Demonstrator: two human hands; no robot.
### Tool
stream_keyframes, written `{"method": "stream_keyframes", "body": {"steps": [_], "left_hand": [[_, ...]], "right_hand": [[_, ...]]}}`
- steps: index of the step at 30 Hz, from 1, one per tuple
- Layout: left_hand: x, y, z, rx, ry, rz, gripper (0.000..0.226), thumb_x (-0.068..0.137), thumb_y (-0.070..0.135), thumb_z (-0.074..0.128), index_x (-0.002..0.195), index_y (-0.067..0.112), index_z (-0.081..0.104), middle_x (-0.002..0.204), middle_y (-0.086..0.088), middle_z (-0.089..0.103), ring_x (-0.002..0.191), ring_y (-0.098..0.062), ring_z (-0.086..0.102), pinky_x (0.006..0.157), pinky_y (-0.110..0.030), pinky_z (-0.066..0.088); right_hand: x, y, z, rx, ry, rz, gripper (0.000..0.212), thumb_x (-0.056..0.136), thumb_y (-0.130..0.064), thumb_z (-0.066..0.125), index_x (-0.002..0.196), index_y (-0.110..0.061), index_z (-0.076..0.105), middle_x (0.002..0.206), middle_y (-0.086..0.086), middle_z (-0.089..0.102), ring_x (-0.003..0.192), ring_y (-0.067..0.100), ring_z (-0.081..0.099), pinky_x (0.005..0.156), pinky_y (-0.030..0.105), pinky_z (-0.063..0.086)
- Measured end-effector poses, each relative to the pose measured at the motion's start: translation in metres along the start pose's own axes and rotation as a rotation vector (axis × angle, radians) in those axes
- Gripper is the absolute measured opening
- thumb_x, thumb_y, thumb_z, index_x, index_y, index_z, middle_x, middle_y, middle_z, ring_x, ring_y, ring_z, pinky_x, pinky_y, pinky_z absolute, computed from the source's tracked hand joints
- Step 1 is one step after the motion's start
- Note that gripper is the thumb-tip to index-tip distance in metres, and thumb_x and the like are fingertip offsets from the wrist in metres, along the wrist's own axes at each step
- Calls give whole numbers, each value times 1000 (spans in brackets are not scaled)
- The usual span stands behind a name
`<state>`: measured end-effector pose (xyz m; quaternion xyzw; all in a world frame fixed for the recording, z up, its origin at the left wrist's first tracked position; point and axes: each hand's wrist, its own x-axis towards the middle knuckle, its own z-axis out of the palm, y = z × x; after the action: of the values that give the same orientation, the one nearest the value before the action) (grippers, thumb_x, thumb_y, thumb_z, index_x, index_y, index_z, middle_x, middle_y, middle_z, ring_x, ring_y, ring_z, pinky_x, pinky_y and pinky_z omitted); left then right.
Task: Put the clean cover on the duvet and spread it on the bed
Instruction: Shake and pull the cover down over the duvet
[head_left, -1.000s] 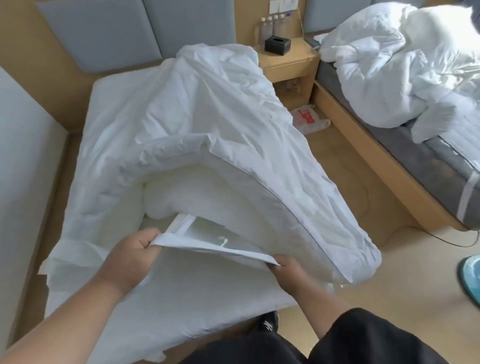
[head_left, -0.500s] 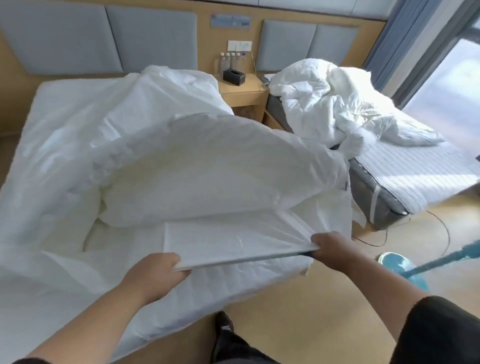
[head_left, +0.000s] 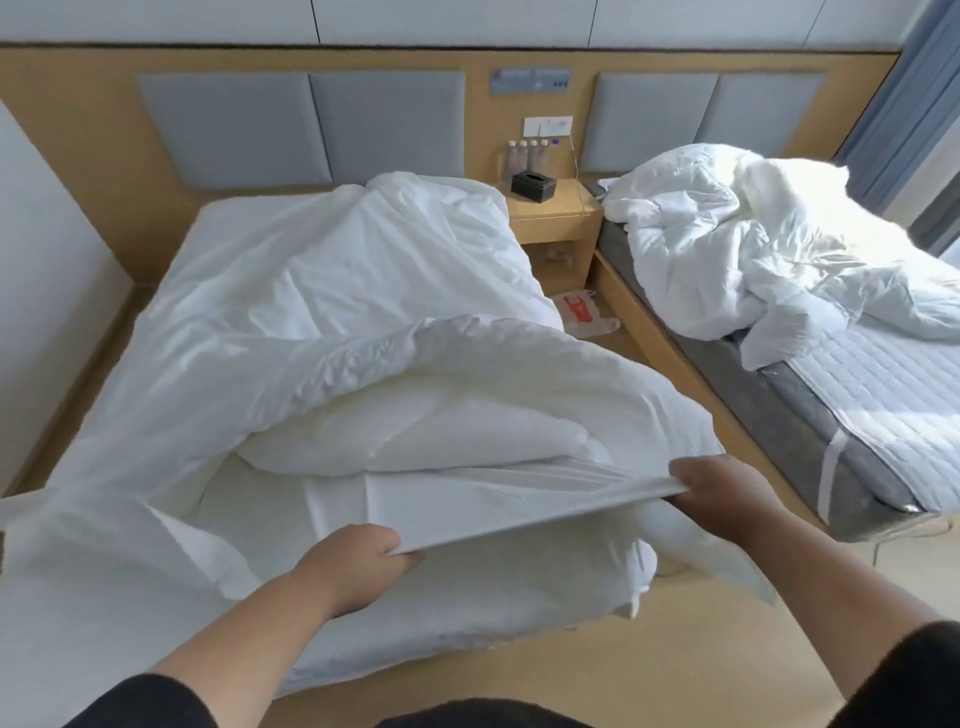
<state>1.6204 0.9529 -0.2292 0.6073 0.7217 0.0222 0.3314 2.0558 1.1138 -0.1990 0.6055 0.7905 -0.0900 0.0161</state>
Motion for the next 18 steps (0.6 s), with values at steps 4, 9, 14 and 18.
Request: {"method": "stream_keyframes", "body": {"steps": [4, 9, 14, 18], "left_hand": [[-1, 10, 14, -107, -72, -64, 58, 76, 83, 42, 68, 26, 37, 63, 11, 39, 55, -8, 36, 58, -28, 30], [-8, -12, 26, -174, -55, -223, 32, 94, 54, 54, 79, 26, 51, 73, 9, 56, 62, -10, 47, 61, -26, 39], [-7, -23, 17, -217, -89, -288, 31, 97, 46, 54, 77, 23, 51, 77, 5, 59, 69, -12, 56, 65, -27, 44], [0, -21, 18, -304, -87, -307, 28, 97, 43, 54, 80, 21, 53, 85, 1, 63, 77, -14, 61, 70, -30, 46]], "right_hand": [[-8, 24, 43, 123, -153, 69, 50, 78, -65, 52, 65, -18, 47, 58, -8, 52, 55, 8, 43, 54, 29, 34], [3, 19, 83, 10, -637, -15, 15, 84, -38, 65, 87, -28, 55, 91, -8, 59, 86, 14, 57, 70, 27, 42], [28, -29, 81, 91, -692, -74, 18, 83, -37, 68, 99, -38, 59, 97, -18, 58, 87, 5, 57, 70, 22, 42], [48, -67, 70, 137, -665, -120, 16, 86, -42, 69, 99, -37, 60, 98, -16, 60, 88, 6, 58, 70, 21, 43]]}}
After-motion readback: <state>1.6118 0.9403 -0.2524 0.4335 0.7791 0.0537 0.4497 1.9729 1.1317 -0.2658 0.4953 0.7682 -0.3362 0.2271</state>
